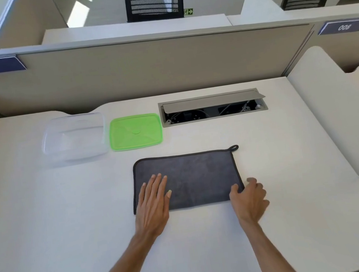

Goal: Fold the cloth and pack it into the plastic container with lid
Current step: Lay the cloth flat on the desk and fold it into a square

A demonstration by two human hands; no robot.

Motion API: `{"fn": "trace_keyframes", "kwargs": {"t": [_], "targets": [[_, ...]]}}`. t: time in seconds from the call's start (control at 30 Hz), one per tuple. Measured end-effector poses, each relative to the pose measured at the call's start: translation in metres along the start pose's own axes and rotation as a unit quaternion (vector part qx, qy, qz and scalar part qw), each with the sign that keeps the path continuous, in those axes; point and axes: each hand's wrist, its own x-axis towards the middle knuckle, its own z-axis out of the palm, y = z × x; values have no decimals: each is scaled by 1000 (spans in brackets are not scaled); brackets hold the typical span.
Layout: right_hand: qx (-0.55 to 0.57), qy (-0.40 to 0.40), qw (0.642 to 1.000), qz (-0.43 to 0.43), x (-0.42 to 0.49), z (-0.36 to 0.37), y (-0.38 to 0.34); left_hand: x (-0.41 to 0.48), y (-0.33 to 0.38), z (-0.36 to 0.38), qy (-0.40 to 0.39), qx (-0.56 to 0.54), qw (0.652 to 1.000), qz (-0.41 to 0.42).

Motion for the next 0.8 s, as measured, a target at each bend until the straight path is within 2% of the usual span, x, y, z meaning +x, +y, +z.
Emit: {"fn": "trace_keyframes", "kwargs": {"t": [0.17, 0.27, 0.33, 0.43, 0.53, 0.6, 0.7, 0.77, 0.8], "targets": [[106, -84, 985, 105, 12, -10, -4, -4, 24, 2, -13, -29, 999, 39], [221, -134, 959, 116, 15, -20, -9, -4, 27, 0, -16, -49, 998, 43], [251, -134, 955, 90, 10, -28, -16, -1, 26, -4, -7, -69, 997, 31], [238, -127, 963, 6, -5, -37, -38, 16, 22, -16, 1, -94, 996, -2], [174, -99, 975, -96, -26, -39, -65, 43, 19, -36, -66, -152, 986, -32], [150, -80, 974, -151, -41, -40, -83, 66, 22, -51, -145, -265, 951, -70], [119, -73, 964, -225, -61, -34, -103, 99, 34, -74, -184, -481, 840, -170], [90, -62, 951, -288, -73, -26, -114, 117, 40, -91, -204, -562, 771, -222], [75, -55, 942, -322, -80, -21, -119, 125, 38, -96, -208, -575, 755, -238]]}}
